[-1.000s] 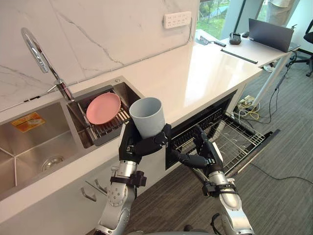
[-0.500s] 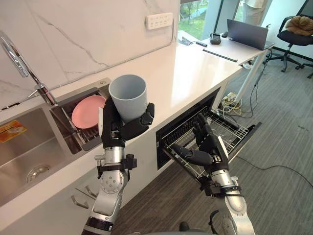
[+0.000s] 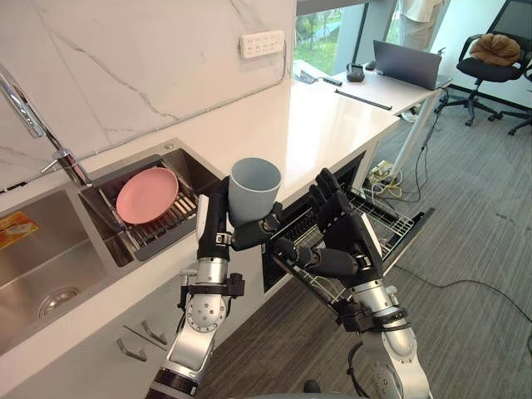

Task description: Walk over to the sink, pick up the cup, carry it to the dishwasher, place the cup inside the dishwasher, then close the dishwasher door

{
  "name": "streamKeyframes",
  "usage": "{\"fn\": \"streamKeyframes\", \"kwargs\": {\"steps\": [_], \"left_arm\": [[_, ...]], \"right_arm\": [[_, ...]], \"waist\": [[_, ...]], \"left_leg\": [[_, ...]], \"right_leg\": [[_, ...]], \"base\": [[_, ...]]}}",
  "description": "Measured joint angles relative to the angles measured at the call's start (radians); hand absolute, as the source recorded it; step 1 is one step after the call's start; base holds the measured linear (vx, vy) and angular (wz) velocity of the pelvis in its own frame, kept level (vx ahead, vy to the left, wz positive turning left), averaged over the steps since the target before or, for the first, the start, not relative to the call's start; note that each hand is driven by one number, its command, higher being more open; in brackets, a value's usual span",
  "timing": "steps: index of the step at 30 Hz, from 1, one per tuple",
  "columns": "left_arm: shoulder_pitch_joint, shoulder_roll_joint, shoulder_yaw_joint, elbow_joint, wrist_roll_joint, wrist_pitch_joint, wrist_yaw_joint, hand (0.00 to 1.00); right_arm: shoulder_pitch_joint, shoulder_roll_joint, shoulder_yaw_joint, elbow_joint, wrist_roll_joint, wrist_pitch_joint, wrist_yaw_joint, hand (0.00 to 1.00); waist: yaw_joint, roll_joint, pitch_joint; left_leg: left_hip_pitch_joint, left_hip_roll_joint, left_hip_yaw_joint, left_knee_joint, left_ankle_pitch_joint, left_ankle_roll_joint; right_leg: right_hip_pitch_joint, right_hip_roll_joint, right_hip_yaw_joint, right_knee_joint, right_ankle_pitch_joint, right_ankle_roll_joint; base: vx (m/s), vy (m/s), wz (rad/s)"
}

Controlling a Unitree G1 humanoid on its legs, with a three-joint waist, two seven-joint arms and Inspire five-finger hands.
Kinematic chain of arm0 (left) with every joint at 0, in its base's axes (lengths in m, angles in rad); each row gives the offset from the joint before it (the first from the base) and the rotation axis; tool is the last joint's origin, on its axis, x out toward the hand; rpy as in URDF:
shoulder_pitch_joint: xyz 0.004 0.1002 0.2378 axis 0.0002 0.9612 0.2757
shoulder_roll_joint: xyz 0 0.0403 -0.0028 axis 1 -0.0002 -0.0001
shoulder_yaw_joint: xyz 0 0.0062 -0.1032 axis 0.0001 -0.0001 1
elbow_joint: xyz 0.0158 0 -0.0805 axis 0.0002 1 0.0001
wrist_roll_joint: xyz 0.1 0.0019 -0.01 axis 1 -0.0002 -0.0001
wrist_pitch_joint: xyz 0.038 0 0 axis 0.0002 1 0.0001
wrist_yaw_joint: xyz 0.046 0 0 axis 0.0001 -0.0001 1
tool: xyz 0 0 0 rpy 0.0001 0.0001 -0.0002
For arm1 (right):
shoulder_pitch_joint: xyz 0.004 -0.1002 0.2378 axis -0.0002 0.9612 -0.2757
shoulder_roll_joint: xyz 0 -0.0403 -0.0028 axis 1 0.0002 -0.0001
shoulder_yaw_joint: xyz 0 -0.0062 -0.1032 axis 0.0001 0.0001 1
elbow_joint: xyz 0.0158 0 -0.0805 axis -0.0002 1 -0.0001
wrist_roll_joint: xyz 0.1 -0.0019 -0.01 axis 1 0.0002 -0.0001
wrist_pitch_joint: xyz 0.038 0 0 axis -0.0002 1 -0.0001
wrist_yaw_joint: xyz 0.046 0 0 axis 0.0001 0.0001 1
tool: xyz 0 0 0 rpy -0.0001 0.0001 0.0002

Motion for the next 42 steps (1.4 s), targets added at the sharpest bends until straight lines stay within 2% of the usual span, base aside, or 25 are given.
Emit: {"fn": "streamKeyframes", "kwargs": {"steps": [8, 19, 20, 29, 38, 39, 42], "left_arm": [[0.0, -0.005, -0.07, -0.001, 0.024, 0.0, -0.035, 0.0], [0.0, -0.012, -0.137, -0.035, 0.039, 0.005, -0.083, 0.0], [0.0, -0.012, -0.141, -0.041, 0.035, 0.007, -0.084, 0.0], [0.0, -0.014, -0.172, -0.054, -0.008, 0.006, -0.105, 0.0], [0.0, -0.014, -0.181, -0.055, -0.015, 0.007, -0.105, 0.0], [0.0, -0.014, -0.181, -0.056, -0.017, 0.007, -0.105, 1.0], [0.002, -0.014, -0.183, -0.06, -0.026, 0.007, -0.106, 1.0]], "right_arm": [[-0.009, -0.019, 0.022, 0.001, 0.0, -0.004, -0.066, 1.0], [-0.032, -0.018, 0.08, 0.007, 0.0, -0.016, -0.125, 1.0], [-0.032, -0.018, 0.081, 0.007, 0.0, -0.016, -0.127, 0.0], [-0.045, -0.014, 0.091, 0.037, 0.003, -0.033, -0.196, 0.0], [-0.045, -0.022, 0.088, 0.043, 0.0, -0.045, -0.198, 0.0], [-0.045, -0.022, 0.088, 0.043, 0.0, -0.046, -0.198, 0.0], [-0.046, -0.022, 0.088, 0.043, 0.0, -0.053, -0.198, 0.0]], "waist": [[0.001, -0.003, -0.031], [0.015, -0.004, -0.032], [0.016, -0.004, -0.032], [0.022, -0.02, -0.043], [0.022, -0.021, -0.043], [0.022, -0.021, -0.043], [0.022, -0.022, -0.042]], "left_leg": [[0.0, 0.002, -0.007, 0.0, 0.0, 0.0], [0.0, 0.001, -0.009, 0.0, 0.0, 0.0], [0.0, 0.001, -0.009, 0.0, 0.0, 0.0], [-0.001, 0.001, -0.013, 0.0, 0.0, 0.0], [-0.003, 0.001, -0.017, 0.0, 0.0, 0.0], [-0.003, 0.001, -0.017, 0.0, 0.0, 0.0], [-0.003, 0.002, -0.017, 0.0, 0.0, 0.0]], "right_leg": [[0.01, 0.001, -0.007, -0.014, 0.005, -0.002], [0.011, 0.0, -0.01, -0.014, 0.005, -0.003], [0.012, 0.0, -0.011, -0.014, 0.005, -0.003], [0.013, -0.002, -0.016, -0.013, 0.004, -0.003], [0.013, -0.005, -0.021, -0.013, 0.003, -0.003], [0.013, -0.005, -0.022, -0.013, 0.003, -0.003], [0.013, -0.005, -0.022, -0.013, 0.003, -0.003]], "base": [[-0.02, -0.032, 0.02], [-0.02, -0.013, 0.0], [0.0, 0.0, 0.0], [0.0, -0.003, 0.0], [0.0, 0.0, 0.01], [0.0, 0.0, 0.0], [0.0, 0.0, 0.0]]}}
